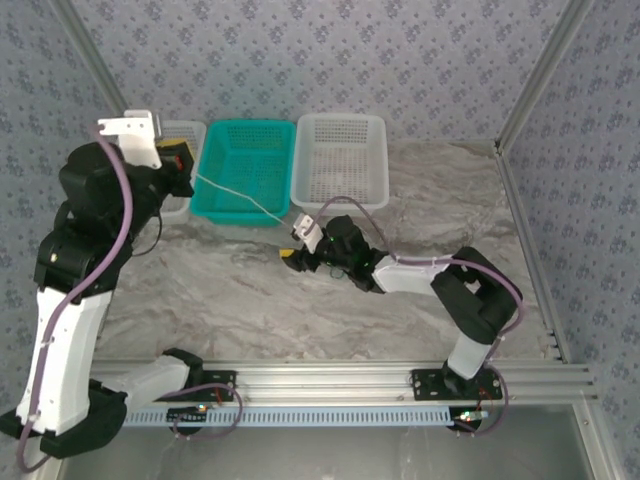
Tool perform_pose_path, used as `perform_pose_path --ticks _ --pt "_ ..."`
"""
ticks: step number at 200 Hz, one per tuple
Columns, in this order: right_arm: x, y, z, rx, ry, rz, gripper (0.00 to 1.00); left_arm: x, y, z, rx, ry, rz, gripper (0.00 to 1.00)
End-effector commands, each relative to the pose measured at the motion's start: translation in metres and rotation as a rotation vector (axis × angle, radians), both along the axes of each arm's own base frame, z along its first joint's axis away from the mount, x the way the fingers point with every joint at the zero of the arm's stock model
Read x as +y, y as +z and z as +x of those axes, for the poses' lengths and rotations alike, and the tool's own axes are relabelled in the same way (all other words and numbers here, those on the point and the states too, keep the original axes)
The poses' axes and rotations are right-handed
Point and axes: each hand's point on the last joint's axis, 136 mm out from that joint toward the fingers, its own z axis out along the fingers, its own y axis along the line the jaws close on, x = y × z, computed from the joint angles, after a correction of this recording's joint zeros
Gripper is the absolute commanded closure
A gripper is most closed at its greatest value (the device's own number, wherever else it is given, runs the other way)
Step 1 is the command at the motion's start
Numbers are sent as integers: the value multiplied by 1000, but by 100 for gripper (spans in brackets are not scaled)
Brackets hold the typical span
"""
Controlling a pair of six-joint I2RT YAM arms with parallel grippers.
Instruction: Untangle the cables
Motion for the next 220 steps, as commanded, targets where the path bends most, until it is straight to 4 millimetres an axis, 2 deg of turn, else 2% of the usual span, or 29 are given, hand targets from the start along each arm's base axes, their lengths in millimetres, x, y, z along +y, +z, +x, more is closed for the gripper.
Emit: perform_pose_path --ticks 1,18,29,45,63,75,91,102,110,121,133,144,160,176,186,200,220 --pt "-2 7 14 -11 -50 -4 73 26 6 -18 -19 92 34 100" --pt "-13 10 17 -34 -92 -35 100 44 -18 -21 33 185 76 100" --pt "-22 14 21 -58 -135 -59 100 58 -44 -22 87 267 102 100" --pt "-35 26 28 -103 -205 -87 100 68 -98 -22 180 338 84 99" --pt "-48 42 34 -134 -260 -102 100 58 -163 -19 260 322 2 75" --pt "-54 55 37 -145 -273 -89 100 58 -199 -20 310 342 -53 61" --pt "-55 69 33 -138 -241 -67 100 55 -231 -22 353 346 -107 46" --pt "-56 75 31 -130 -226 -60 100 52 -243 -24 368 333 -131 34" --pt "-56 79 31 -128 -217 -52 100 51 -245 -27 370 318 -139 28" --pt "-55 81 29 -129 -203 -44 100 50 -237 -29 346 296 -141 24" --pt "-54 81 27 -128 -190 -42 100 37 -213 -28 276 208 -147 24" --pt "-53 81 26 -127 -180 -45 100 6 -193 -26 218 13 -144 25" --pt "-54 79 26 -122 -181 -52 100 -59 -165 -36 145 -386 -158 27" --pt "-56 78 26 -113 -183 -56 100 -108 -152 -52 141 -692 -185 25" --pt "-56 77 24 -105 -183 -56 100 -126 -154 -53 173 -767 -170 25" --pt "-57 78 24 -97 -186 -55 100 -146 -163 -46 237 -758 -119 25" --pt "-58 76 24 -89 -194 -56 100 -187 -170 -49 306 -825 -114 22"
